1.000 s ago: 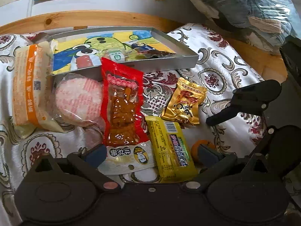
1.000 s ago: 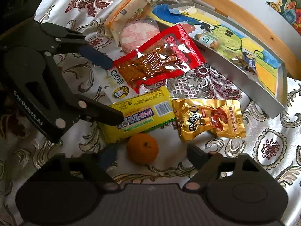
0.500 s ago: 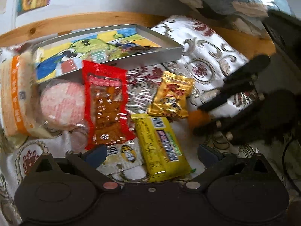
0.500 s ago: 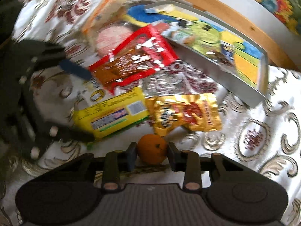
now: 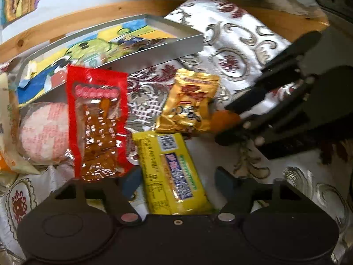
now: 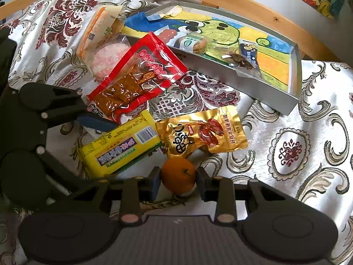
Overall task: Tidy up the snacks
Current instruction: 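Grasp the orange mandarin with the right tool while the left tool grasps the yellow biscuit pack, then carry the mandarin and yellow pack into the tray and open both tools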
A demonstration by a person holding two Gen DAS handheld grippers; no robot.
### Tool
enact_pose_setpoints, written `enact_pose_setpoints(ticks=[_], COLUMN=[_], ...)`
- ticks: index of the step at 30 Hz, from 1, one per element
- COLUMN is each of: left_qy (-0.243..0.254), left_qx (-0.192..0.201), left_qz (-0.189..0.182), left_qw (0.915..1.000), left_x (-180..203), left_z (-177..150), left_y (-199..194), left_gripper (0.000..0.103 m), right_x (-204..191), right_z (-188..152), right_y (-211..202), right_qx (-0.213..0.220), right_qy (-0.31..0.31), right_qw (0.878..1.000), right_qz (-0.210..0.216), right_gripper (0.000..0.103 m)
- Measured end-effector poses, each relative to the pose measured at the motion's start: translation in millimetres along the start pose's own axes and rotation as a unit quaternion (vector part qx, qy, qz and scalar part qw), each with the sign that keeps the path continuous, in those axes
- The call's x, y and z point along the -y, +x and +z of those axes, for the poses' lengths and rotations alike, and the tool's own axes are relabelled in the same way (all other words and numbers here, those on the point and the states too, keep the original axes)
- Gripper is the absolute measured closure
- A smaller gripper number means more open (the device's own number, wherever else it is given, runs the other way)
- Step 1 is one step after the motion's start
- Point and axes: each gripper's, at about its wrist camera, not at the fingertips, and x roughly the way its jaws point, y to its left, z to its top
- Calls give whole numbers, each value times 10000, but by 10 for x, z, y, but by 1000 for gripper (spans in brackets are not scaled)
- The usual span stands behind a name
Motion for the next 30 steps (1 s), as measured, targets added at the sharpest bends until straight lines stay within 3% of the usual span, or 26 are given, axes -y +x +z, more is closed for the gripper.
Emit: enact_pose_setpoints(ticks=[3, 7, 14, 23, 30], left_qy=[-178, -198, -176, -451, -679], left_qx=[-15, 18, -244, -484, -607], left_qz=[68, 83, 97, 391, 349], left_qw=[9998, 9998, 9995, 9970, 9952], left_x=[-55, -57, 35, -12, -44], left_z=[9, -20, -120, -275, -389], left_y=[16, -30, -244, -654, -626], left_gripper=[47, 52, 53, 53, 52], right_x=[-3, 2, -111, -467, -611], right_z=[5, 27, -9, -64, -75], right_y=[7, 69, 68, -47, -42], right_qx=[0, -98, -196, -127, -79], right_qy=[19, 217, 192, -462, -569], right_qw=[10000, 9997, 9991, 9975, 9964], right_qz=[9, 67, 312, 521, 617], right_gripper=[64, 64, 64, 64, 64])
